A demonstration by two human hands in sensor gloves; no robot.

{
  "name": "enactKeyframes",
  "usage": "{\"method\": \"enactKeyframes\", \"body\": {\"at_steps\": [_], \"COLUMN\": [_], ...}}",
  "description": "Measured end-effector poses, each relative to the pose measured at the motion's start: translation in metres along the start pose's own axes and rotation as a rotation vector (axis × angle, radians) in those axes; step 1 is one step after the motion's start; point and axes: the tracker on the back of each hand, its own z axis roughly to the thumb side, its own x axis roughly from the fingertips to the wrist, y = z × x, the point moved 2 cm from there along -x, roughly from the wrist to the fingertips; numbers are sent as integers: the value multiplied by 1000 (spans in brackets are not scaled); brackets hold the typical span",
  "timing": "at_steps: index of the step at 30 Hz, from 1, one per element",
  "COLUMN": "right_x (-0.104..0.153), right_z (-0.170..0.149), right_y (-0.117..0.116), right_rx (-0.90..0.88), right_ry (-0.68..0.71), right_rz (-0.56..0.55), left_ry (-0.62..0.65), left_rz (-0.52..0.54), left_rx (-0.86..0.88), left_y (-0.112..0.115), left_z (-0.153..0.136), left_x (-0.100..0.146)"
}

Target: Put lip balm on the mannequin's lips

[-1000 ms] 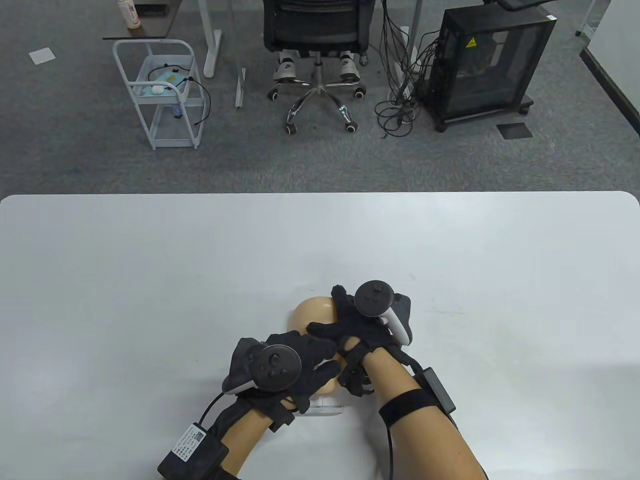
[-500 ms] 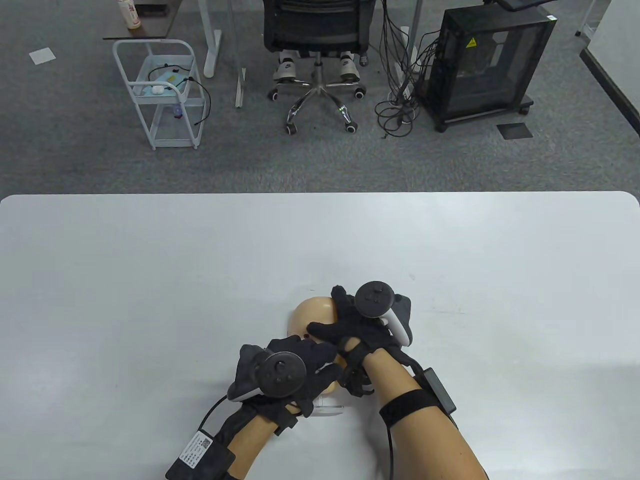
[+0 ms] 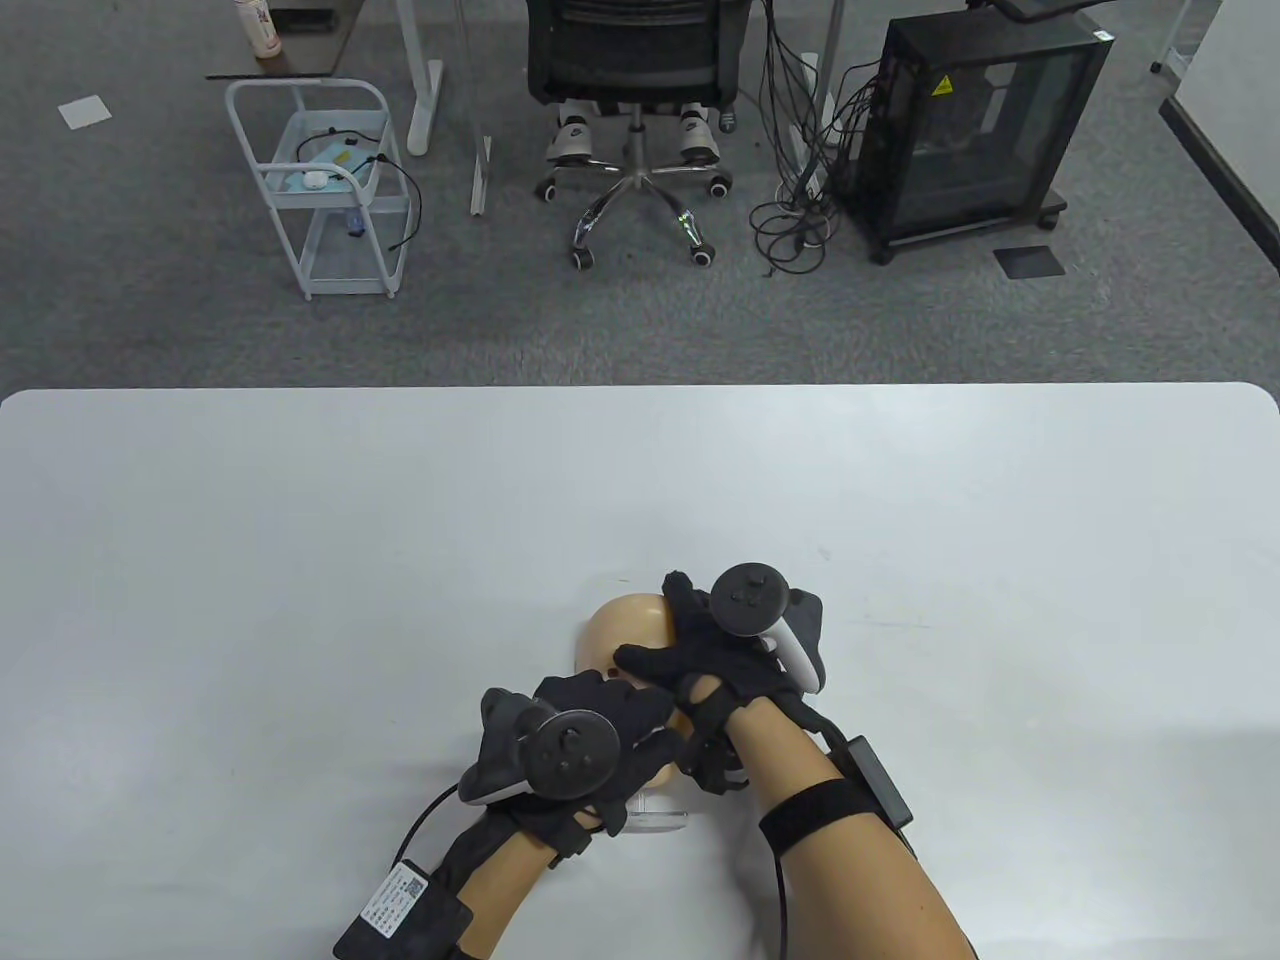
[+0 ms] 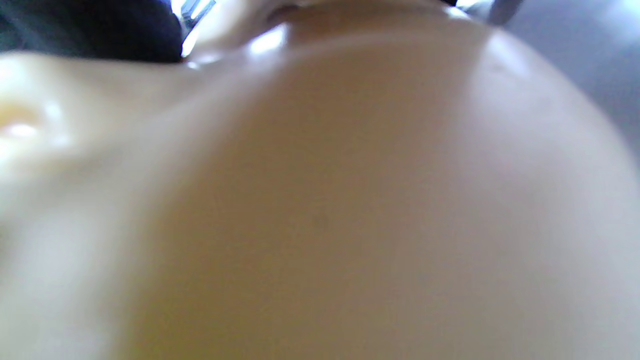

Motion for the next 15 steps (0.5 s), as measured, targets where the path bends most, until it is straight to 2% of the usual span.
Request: {"method": "enactKeyframes", "body": {"at_steps": [8,15], "right_x": [0,0], "right_z": [0,0], "right_y": [0,0], "right_rx": [-1,-1], "right_ry": [0,-1], "right_rz": [1,4], "left_ry": [-4,-31], "left_rz": [9,27], "left_rx": [1,-7], "left_y": [-2,-12], "left_z": [-2,-8], "left_x": [2,6]}}
